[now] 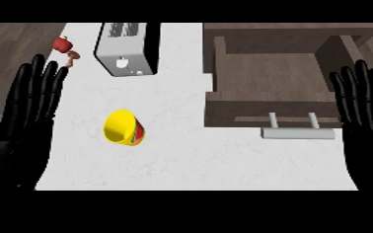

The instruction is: Pick up the cup, place it into the drawer and close the drawer

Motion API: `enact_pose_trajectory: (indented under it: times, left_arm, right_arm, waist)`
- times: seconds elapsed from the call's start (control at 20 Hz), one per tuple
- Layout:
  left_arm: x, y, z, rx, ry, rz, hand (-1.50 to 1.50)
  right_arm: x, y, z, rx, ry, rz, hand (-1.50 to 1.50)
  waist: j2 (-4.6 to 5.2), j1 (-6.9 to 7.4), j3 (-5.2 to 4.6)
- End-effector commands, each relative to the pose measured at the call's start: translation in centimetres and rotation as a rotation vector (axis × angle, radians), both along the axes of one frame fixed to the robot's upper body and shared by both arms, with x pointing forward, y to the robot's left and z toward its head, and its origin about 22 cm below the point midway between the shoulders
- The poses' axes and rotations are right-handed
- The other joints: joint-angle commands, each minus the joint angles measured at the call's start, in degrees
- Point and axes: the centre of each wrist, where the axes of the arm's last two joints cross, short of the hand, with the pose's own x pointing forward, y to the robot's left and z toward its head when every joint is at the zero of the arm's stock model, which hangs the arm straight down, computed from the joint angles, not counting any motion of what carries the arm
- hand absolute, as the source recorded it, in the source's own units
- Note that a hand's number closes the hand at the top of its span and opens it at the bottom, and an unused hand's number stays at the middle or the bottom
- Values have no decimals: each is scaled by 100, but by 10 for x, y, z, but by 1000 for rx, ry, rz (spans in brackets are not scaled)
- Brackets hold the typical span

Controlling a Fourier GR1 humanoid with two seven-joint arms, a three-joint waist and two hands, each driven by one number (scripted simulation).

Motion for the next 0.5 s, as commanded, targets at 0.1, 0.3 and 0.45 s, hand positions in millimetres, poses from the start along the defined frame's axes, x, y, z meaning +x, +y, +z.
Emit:
enact_pose_trajectory:
  times: [0.1,0.3,0.45]
  left_arm:
    - [3,7,-14,5,40,-299,-150]
    - [8,14,-41,-136,281,-528,-150]
    - [18,35,-47,-192,332,-579,-150]
  right_arm:
    - [-2,4,6,-16,-25,12,-150]
    - [6,9,-6,-41,112,104,-150]
    - [6,4,-1,-56,134,141,-150]
  waist:
    - [-84,-124,-200]
    - [-4,-88,-212]
    - [-58,-138,-196]
